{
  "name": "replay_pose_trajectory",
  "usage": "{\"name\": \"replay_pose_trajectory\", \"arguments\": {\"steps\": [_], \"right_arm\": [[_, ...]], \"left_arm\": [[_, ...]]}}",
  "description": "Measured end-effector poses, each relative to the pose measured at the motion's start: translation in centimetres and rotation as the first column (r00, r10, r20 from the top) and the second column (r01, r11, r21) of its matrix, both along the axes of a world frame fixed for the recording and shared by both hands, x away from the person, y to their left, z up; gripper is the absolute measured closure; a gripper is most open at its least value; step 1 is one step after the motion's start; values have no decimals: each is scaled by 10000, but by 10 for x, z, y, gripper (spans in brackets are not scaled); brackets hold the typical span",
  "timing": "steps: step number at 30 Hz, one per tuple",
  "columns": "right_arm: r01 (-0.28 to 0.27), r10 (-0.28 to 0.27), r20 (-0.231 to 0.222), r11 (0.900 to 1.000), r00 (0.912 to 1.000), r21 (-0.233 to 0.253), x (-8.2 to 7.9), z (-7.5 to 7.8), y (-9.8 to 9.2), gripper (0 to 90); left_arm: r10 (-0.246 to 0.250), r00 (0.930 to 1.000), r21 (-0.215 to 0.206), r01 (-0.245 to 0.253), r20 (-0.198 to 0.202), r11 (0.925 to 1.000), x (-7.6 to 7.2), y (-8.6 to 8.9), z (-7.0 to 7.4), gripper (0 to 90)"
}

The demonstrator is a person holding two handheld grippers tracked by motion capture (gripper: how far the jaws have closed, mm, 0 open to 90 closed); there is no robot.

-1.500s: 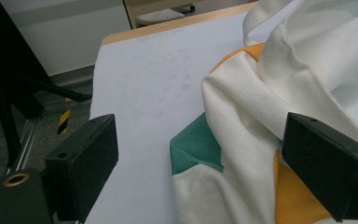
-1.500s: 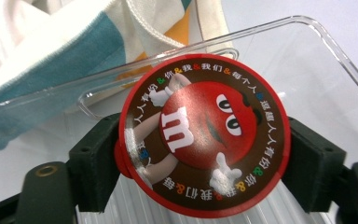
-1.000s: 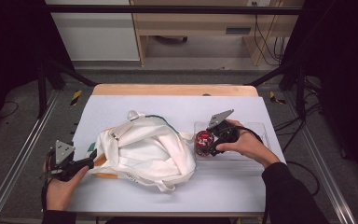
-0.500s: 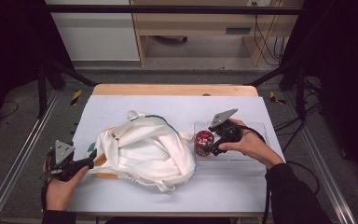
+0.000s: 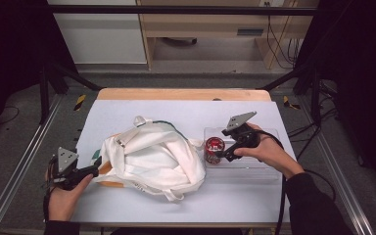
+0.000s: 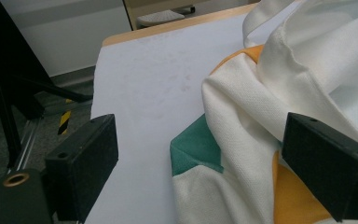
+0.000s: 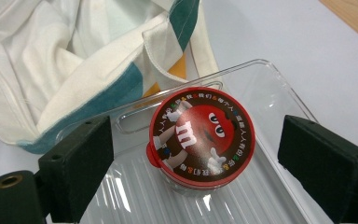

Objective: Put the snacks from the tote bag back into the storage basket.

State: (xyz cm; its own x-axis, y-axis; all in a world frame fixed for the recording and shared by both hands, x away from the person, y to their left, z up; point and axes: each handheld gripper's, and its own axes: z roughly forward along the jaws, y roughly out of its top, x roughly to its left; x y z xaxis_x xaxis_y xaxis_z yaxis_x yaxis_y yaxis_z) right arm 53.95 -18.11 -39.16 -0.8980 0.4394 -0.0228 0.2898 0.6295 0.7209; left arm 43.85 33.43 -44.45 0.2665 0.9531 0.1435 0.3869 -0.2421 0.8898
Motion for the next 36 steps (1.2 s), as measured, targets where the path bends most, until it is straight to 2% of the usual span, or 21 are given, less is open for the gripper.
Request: {"name": "replay_pose_trajectory", "arguments": {"steps": [4,12,24,30,36], "right_arm": [[92,-92,19,9999,10000,123,-1,3,-3,106],[93,-95,173,9999,9998,94,-4,7,-5,92],[378,-380,169,9992,9991,89,-9,13,-5,82],[743,-746,319,9972,9967,97,-11,17,-7,84],[983,-993,308,9947,9946,304,-13,21,-10,82]], "left_arm": [[1,10000,1,-1,10,10000,0,0,0,104],[3,10000,3,-3,6,10000,0,0,0,104],[10,10000,-3,-10,16,10000,-1,0,0,104],[7,10000,2,-7,3,10000,-1,0,0,104],[18,10000,-10,-18,14,10000,-1,0,0,104]]}}
